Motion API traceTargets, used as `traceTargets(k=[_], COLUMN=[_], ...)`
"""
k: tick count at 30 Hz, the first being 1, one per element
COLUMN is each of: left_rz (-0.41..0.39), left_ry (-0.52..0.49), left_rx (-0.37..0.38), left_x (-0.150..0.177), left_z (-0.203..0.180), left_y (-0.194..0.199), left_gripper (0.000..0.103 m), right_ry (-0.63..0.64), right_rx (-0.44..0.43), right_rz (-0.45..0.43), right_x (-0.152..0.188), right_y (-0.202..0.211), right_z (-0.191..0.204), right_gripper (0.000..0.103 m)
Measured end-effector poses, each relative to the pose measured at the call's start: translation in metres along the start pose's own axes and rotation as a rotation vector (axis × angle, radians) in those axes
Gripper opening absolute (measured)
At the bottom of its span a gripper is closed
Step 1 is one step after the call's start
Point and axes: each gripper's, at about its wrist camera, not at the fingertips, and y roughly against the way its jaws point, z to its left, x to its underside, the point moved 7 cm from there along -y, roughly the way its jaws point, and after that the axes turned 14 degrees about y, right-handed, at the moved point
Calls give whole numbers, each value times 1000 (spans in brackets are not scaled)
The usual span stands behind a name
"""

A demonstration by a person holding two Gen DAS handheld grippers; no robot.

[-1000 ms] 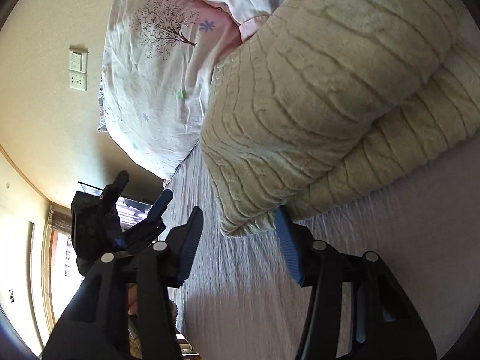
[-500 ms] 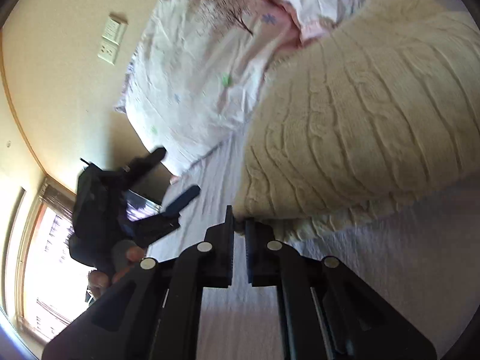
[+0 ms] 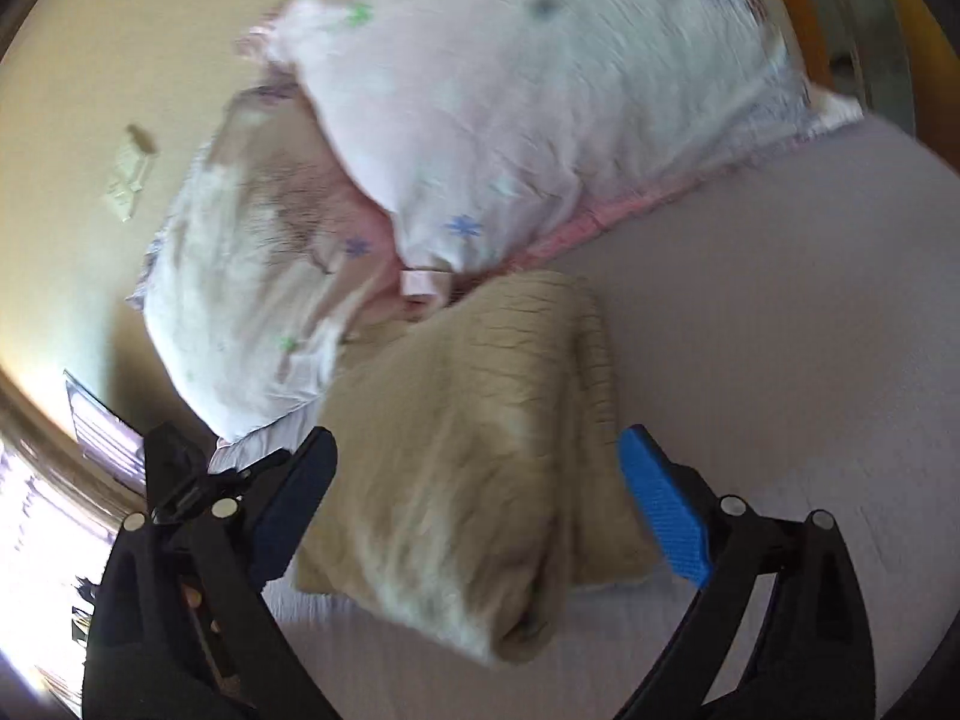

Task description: Fold small clothes

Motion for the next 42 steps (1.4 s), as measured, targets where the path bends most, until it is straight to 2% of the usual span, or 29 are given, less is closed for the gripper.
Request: traceTargets(k=[3, 5, 7, 8, 9, 10, 11, 12, 14, 17, 20, 22, 24, 25, 26, 27, 28, 29, 30, 31, 32, 33, 34, 35, 37, 39, 41, 42], left_rz=[27, 45, 31, 27, 26, 19, 17, 17, 13, -18, -118, -175, -196, -185, -167, -184, -232, -286, -330, -366, -383, -391, -394, -395, -392, -381, -365, -354], left_ry=[1, -9, -22, -25, -21, -20, -20, -18, -30, -101, -185, -220, -244, -232, -209, -198, -212, -245, -273, -292, -302, -306, -309, -312, -314, -313, -319, -329], left_rx=[20, 29, 35, 32, 30, 26, 35, 53, 90, 109, 67, -25, -163, -221, -234, -222, -222, -232, -235, -230, -212, -190, -170, -159, -152, -142, -156, -169], left_x=[1, 3, 4, 4, 4, 4, 3, 3, 2, 6, 10, 7, 1, 0, 2, 3, 5, 7, 10, 14, 17, 21, 25, 28, 33, 40, 50, 56], left_z=[-6, -10, -14, -15, -15, -14, -14, -14, -15, -16, -8, 7, 28, 41, 52, 57, 58, 54, 50, 45, 41, 37, 34, 28, 22, 21, 25, 27], left_y=[-14, -24, -28, -29, -31, -32, -32, -30, -20, 15, 70, 95, 102, 103, 105, 112, 122, 133, 143, 153, 162, 167, 172, 173, 174, 175, 174, 173], left_gripper=[85, 84, 84, 84, 79, 73, 58, 47, 41, 39, 39, 42, 47, 47, 48, 50, 52, 60, 65, 66, 66, 67, 67, 68, 68, 68, 68, 68], right_ry=[-20, -17, 8, 23, 27, 14, 9, 12, 26, 106, 204, 278, 322, 323, 307, 285, 263, 249, 248, 254, 268, 298, 339, 367, 330, 245, 259, 269], right_rx=[-50, -120, -142, -136, -145, -180, -208, -221, -257, -339, -357, -315, -225, -193, -198, -195, -199, -200, -192, -191, -193, -199, -158, -86, -21, -20, -33, -39], right_rz=[97, 130, 136, 134, 145, 139, 127, 113, 84, 75, 110, 153, 213, 199, 157, 103, 55, 28, 33, 52, 68, 85, 92, 67, 5, 12, 26, 17], right_x=[4, 6, 9, 10, 13, 14, 15, 15, 16, 19, 31, 44, 55, 56, 54, 50, 47, 44, 44, 48, 51, 54, 56, 52, 31, 22, 28, 31], right_y=[-31, -44, -49, -51, -54, -57, -58, -57, -51, -47, -60, -82, -102, -100, -91, -80, -69, -62, -61, -61, -63, -68, -75, -78, -83, -93, -94, -88], right_z=[-18, -13, -11, -10, -9, -6, -4, 1, 18, 66, 109, 129, 138, 138, 138, 135, 132, 129, 128, 129, 131, 137, 143, 144, 133, 117, 114, 117], right_gripper=[80, 78, 77, 71, 49, 39, 32, 29, 28, 26, 26, 28, 40, 44, 48, 49, 51, 58, 58, 58, 52, 29, 11, 8, 7, 7, 8, 11])
